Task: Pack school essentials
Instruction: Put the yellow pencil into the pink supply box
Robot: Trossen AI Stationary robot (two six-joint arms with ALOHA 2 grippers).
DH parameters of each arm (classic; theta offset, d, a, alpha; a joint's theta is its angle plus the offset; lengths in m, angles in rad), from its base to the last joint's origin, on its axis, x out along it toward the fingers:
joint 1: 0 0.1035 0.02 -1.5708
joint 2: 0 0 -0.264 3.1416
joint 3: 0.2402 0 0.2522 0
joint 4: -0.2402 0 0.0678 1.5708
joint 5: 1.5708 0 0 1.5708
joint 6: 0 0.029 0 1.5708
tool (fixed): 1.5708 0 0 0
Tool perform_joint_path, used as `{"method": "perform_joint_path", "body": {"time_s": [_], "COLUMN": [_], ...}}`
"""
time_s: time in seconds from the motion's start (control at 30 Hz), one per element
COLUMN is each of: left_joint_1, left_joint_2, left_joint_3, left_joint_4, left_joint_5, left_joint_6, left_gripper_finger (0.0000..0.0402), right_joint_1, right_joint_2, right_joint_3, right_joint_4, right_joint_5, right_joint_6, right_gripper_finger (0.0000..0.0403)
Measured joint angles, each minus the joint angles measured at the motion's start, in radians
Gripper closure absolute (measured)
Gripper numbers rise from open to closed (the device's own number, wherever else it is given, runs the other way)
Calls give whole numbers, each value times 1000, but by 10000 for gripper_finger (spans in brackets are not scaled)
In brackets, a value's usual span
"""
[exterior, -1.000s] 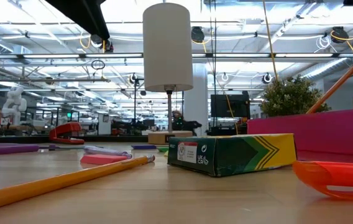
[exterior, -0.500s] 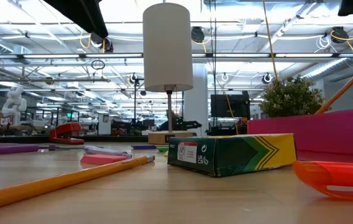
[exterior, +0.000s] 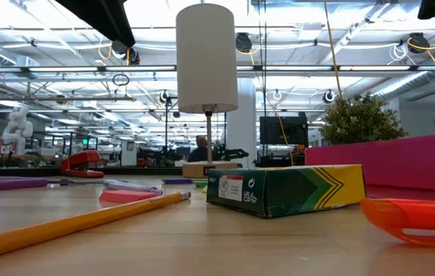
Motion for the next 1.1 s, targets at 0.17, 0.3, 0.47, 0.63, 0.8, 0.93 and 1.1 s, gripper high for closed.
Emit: {"method": "perform_joint_path", "body": {"time_s": [0.17, 0.3, 0.47, 0.63, 0.8, 0.93, 1.1], "left_joint_1": [1, 7, 20, 23, 20, -68, -227], "left_joint_2": [0, 0, 0, 0, 1, 7, 99], "left_joint_3": [0, 0, 0, -47, -117, -183, -194], "left_joint_4": [4, 18, 62, 126, 229, 373, 477], "left_joint_5": [-4, -3, -4, -1, 83, 103, -9], "left_joint_6": [0, 2, 24, 7, -86, -269, -296], "left_gripper_finger": [192, 192, 192, 192, 192, 193, 193], "right_joint_1": [0, -13, -54, -110, -146, -151, -151], "right_joint_2": [0, 0, 0, 0, 0, 0, 0], "right_joint_3": [0, 0, 0, 0, 0, 0, 0], "right_joint_4": [16, 53, 176, 336, 493, 587, 627], "right_joint_5": [30, 81, 153, 160, 159, 158, 171], "right_joint_6": [0, -29, -152, -326, -489, -578, -624], "right_gripper_finger": [298, 298, 298, 298, 298, 298, 298]}}
